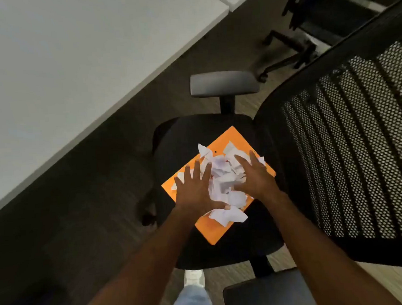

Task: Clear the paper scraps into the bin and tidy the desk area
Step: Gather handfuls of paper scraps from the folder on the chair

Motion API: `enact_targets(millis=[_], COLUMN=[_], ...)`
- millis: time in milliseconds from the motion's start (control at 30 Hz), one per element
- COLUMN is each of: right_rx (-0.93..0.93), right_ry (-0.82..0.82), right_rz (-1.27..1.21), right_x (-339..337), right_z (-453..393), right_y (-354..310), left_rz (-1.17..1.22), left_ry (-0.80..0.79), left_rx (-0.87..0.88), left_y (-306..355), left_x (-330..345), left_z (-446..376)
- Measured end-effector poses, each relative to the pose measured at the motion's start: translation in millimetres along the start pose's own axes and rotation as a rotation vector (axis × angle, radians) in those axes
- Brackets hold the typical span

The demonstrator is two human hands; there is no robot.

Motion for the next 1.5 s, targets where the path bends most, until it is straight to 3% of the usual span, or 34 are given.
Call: enact_targets(millis=[167, 367, 600, 867, 1100, 1267, 1500], right_rx=[-0.046, -0.024, -0.044, 0.046, 0.019, 0.086, 0.195], right_ry=[-0.159, 0.001, 0.177, 0.374, 0.494, 0.554, 0.648], right_rz=[0.097, 0.065, 0.035, -0.266, -0.506, -0.683, -0.962], right_x=[49.0, 70.4, 67.3, 45.6, 16.9, 7.7, -5.8], right_z=[-20.0, -27.2, -32.1, -32.5, -18.3, -0.8, 27.7], right_y=[0.1, -5.0, -8.6, 16.7, 24.7, 35.4, 44.2], left_rz=[-0.131, -0.205, -0.101, 0.253, 0.729, 0.936, 1.107], left_ry=[-0.079, 0.028, 0.075, 0.029, -0.087, -0.176, -0.170], left_rx=[-0.126, -0.121, -0.106, -0.130, -0.211, -0.274, -0.320], left_y=[-12.6, -18.2, -12.2, -24.1, -58.7, -79.1, -97.1], left_x=[35.8, 44.9, 34.5, 22.6, 18.9, 25.9, 31.7], left_z=[-14.0, -28.8, -43.0, -55.2, -52.3, -43.1, -14.4])
Point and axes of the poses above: each hand's wrist, its own z-axis away from the middle knuckle, its own x-axis out of the palm, y = z × x, the point moved 8 cm from there along -z, towards the middle knuckle, and after that the axes turned 9 degrees about -x, right-handed, at the moved point
